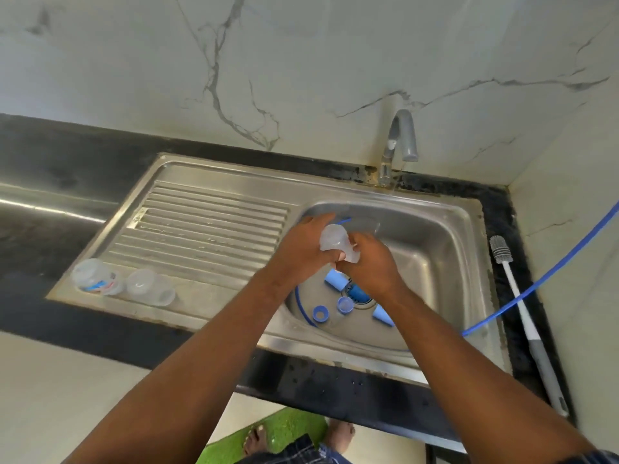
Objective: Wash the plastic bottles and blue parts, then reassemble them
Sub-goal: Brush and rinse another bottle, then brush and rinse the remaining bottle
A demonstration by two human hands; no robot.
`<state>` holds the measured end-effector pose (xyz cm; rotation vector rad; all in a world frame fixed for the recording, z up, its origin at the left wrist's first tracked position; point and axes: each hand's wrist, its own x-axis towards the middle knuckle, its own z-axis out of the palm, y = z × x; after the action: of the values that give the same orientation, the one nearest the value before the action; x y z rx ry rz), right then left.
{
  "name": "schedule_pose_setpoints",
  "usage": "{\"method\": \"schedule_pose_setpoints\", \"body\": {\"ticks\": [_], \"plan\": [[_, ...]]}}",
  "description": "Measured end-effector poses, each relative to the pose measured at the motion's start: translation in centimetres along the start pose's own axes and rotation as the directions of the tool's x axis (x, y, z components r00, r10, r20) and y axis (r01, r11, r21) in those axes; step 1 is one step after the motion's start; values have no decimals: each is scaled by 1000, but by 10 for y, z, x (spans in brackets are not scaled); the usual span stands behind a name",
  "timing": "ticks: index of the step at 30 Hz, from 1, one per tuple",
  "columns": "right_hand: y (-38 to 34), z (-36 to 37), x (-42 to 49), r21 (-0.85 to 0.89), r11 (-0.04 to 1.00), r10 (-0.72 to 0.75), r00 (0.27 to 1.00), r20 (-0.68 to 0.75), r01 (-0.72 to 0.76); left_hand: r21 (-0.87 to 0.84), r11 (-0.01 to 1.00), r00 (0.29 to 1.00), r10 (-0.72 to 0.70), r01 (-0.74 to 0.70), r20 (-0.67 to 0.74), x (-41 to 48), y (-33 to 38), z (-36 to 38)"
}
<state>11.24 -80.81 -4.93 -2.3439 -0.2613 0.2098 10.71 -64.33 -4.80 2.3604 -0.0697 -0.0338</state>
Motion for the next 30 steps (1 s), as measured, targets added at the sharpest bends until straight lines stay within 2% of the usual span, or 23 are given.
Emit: {"method": "schedule_pose_setpoints", "body": {"ticks": [2, 4, 6, 14, 19, 24, 30], "plan": [[-13, 20, -5, 61, 998, 14, 1000, 0, -14, -107, 994, 996, -19, 10, -83, -25, -17, -14], [-29, 45, -12, 136, 991, 12, 1000, 23, -15, -265, 963, 979, -99, 49, -180, -53, -36, -26], [-48, 72, -18, 169, 986, -2, 999, 49, -7, -346, 933, 949, -194, 100, -247, -80, -57, -39], [-115, 173, -38, 213, 977, -54, 978, 202, 10, -277, 885, 867, -440, 374, -235, -176, -130, -78], [-130, 201, -47, 208, 978, -47, 978, 203, 4, -211, 874, 855, -477, 437, -203, -194, -153, -89], [-137, 201, -50, 131, 991, -40, 974, 223, 11, -221, 851, 842, -514, 477, -161, -197, -166, -87], [-124, 207, -56, 43, 999, -11, 979, 202, 3, -253, 823, 800, -561, 509, -213, -206, -163, -83]]}}
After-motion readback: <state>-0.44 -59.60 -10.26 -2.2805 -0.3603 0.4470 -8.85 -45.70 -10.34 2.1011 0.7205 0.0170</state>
